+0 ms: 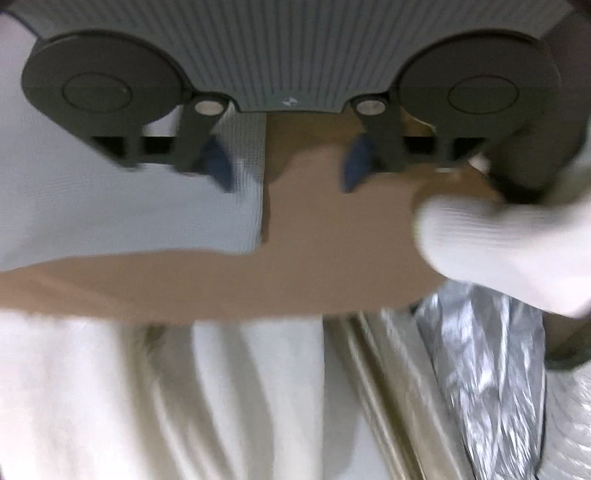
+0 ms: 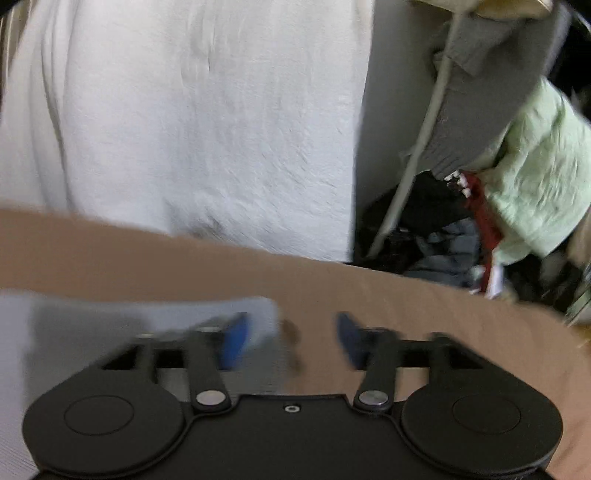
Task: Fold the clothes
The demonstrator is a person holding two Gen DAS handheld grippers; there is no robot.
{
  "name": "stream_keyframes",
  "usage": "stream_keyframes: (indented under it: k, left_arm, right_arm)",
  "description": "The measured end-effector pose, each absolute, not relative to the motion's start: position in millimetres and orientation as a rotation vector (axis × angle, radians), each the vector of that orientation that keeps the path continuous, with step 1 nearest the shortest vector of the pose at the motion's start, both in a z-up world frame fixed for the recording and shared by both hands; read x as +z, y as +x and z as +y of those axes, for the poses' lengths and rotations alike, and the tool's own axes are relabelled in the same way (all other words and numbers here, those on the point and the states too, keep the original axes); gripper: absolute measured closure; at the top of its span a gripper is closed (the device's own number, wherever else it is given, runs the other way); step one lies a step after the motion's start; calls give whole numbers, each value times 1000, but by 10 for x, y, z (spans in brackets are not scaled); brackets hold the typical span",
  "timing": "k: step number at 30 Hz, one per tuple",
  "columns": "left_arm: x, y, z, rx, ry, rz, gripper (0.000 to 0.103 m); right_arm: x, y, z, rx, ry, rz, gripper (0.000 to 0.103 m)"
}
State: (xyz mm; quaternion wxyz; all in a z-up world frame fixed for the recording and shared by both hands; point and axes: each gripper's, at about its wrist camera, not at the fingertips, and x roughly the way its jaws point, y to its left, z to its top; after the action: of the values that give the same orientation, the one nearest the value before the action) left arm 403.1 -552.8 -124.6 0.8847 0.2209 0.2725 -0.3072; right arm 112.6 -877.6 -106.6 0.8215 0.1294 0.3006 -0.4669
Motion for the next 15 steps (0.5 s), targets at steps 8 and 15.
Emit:
stream_keyframes:
  k: [8,15]
  left_arm:
    - [-1143,3626,-4666,-616,464,754,6]
    - [-1175,3354,-3684,-495,408,873,6]
  right_arm:
    - [-983,1331,-8203,-848,409,570,35]
    - [-898,1245,-6970,-592,323,553,35]
